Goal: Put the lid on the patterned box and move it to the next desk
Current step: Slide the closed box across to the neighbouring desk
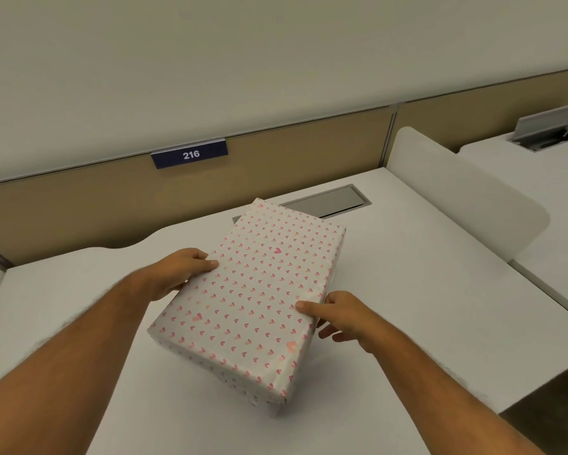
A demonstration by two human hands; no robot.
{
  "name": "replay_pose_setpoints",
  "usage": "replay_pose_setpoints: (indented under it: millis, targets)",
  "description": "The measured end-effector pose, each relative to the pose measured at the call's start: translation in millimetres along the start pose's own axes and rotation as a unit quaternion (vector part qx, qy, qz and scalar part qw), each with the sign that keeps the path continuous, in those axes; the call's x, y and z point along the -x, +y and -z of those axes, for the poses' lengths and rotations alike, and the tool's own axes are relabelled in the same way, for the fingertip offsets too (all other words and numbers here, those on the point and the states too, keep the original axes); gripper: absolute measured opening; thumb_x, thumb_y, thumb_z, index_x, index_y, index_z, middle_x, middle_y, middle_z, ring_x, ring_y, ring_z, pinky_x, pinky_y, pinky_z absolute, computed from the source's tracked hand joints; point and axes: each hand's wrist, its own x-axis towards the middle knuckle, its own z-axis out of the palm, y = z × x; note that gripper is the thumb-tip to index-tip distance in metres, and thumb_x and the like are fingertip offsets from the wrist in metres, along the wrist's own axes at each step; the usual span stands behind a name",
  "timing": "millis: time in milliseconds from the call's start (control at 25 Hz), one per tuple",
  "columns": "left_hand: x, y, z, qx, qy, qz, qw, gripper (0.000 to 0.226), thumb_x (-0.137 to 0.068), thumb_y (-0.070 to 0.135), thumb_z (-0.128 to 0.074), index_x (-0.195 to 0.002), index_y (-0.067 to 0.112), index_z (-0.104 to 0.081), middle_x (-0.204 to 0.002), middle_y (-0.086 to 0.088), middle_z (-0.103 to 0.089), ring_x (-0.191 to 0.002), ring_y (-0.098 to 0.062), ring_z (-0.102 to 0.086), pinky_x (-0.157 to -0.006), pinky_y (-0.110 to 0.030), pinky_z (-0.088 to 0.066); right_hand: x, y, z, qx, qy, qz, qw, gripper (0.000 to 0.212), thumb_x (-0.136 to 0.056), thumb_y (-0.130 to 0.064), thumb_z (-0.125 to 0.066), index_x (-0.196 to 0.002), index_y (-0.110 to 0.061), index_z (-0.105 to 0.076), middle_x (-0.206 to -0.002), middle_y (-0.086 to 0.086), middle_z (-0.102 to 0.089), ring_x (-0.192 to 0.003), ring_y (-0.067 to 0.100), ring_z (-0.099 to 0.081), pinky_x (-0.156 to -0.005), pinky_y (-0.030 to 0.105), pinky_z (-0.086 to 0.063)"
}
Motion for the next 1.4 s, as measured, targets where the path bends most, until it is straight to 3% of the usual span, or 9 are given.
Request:
replay_pose_setpoints:
  millis: [120, 240, 360, 520, 680, 920, 1120, 1280, 1400]
  targets:
    - [3.4, -0.3, -5.9, -0.038, 0.026, -0.016, 0.999, 0.034, -0.102, 0.042, -0.065, -0.121, 0.014, -0.070, -0.121, -0.006, -0.077, -0.112, -0.029, -0.074, -0.090, -0.039, -0.059, 0.2, -6.1, 5.0, 0.007, -0.016, -0.005, 1.000, 0.065, -0.067, -0.073, -0.089, -0.108, -0.026, -0.069, -0.105, -0.002, -0.081, -0.093, 0.018, -0.081, -0.073, 0.034, -0.062]
    - [9.8, 4.2, -11.3, -0.143, 0.070, -0.014, 0.987, 0.057, -0.105, 0.053, -0.055, -0.147, 0.015, -0.061, -0.147, -0.005, -0.065, -0.127, -0.030, -0.066, -0.111, -0.046, -0.048, 1.8, -9.9, 4.0, 0.023, -0.030, -0.009, 0.999, 0.078, -0.054, -0.074, -0.093, -0.109, -0.025, -0.068, -0.109, -0.001, -0.080, -0.092, 0.017, -0.081, -0.066, 0.031, -0.062]
    - [13.4, 2.1, -12.8, -0.160, 0.087, -0.001, 0.983, 0.062, -0.103, 0.055, -0.056, -0.147, 0.012, -0.062, -0.147, -0.007, -0.065, -0.116, -0.027, -0.065, -0.102, -0.041, -0.047, 2.0, -4.6, -3.6, 0.033, -0.048, -0.003, 0.998, 0.076, -0.049, -0.074, -0.093, -0.106, -0.033, -0.064, -0.109, -0.011, -0.075, -0.079, 0.012, -0.083, -0.059, 0.026, -0.059]
    - [19.4, -16.9, -28.4, -0.118, 0.084, 0.014, 0.989, 0.050, -0.106, 0.051, -0.052, -0.131, 0.011, -0.069, -0.136, -0.009, -0.071, -0.107, -0.028, -0.068, -0.095, -0.040, -0.049, 2.3, 3.9, -12.8, 0.019, -0.037, -0.008, 0.999, 0.075, -0.067, -0.062, -0.095, -0.124, -0.030, -0.058, -0.109, -0.015, -0.069, -0.084, 0.014, -0.081, -0.058, 0.026, -0.060]
    - [24.3, -27.4, -47.2, -0.088, 0.105, 0.016, 0.990, 0.059, -0.109, 0.055, -0.038, -0.150, 0.014, -0.053, -0.154, -0.009, -0.058, -0.131, -0.036, -0.061, -0.109, -0.048, -0.045, 6.0, 1.8, -15.6, -0.011, -0.027, -0.017, 0.999, 0.085, -0.070, -0.053, -0.097, -0.132, -0.029, -0.044, -0.111, -0.010, -0.064, -0.086, 0.015, -0.078, -0.052, 0.026, -0.061]
    - [23.3, -40.1, -60.1, -0.122, 0.175, -0.068, 0.975, 0.060, -0.110, 0.054, -0.033, -0.165, 0.031, -0.032, -0.173, -0.002, -0.038, -0.152, -0.031, -0.045, -0.124, -0.047, -0.035, 12.1, 5.0, -25.7, -0.024, 0.002, 0.026, 0.999, 0.115, -0.077, -0.049, -0.094, -0.161, -0.041, -0.017, -0.126, -0.006, -0.064, -0.086, 0.017, -0.079, -0.067, 0.037, -0.062]
    - [25.8, -40.0, -62.8, -0.164, 0.144, -0.024, 0.976, 0.087, -0.091, 0.083, -0.041, -0.165, 0.041, -0.022, -0.166, 0.000, -0.047, -0.136, -0.034, -0.061, -0.106, -0.047, -0.051, 13.5, 9.2, -27.2, 0.027, -0.012, 0.047, 0.998, 0.130, -0.080, -0.066, -0.083, -0.164, -0.057, 0.016, -0.154, 0.009, -0.059, -0.090, 0.015, -0.076, -0.057, 0.029, -0.060]
    - [27.1, -35.5, -67.6, -0.175, 0.162, -0.003, 0.971, 0.095, -0.086, 0.088, -0.042, -0.164, 0.039, -0.024, -0.164, -0.002, -0.050, -0.132, -0.034, -0.064, -0.097, -0.044, -0.053, 13.8, 15.3, -25.7, 0.027, -0.032, 0.051, 0.998, 0.131, -0.080, -0.071, -0.079, -0.159, -0.062, 0.026, -0.164, 0.008, -0.051, -0.124, 0.034, -0.070, -0.080, 0.052, -0.067]
    - [27.7, -35.1, -71.4, -0.187, 0.180, 0.011, 0.966, 0.095, -0.085, 0.088, -0.041, -0.164, 0.038, -0.025, -0.164, -0.002, -0.050, -0.133, -0.035, -0.064, -0.102, -0.048, -0.054, 11.5, 18.5, -27.5, 0.012, -0.038, 0.069, 0.997, 0.129, -0.084, -0.072, -0.076, -0.157, -0.063, 0.030, -0.167, 0.004, -0.048, -0.141, 0.037, -0.060, -0.087, 0.052, -0.066]
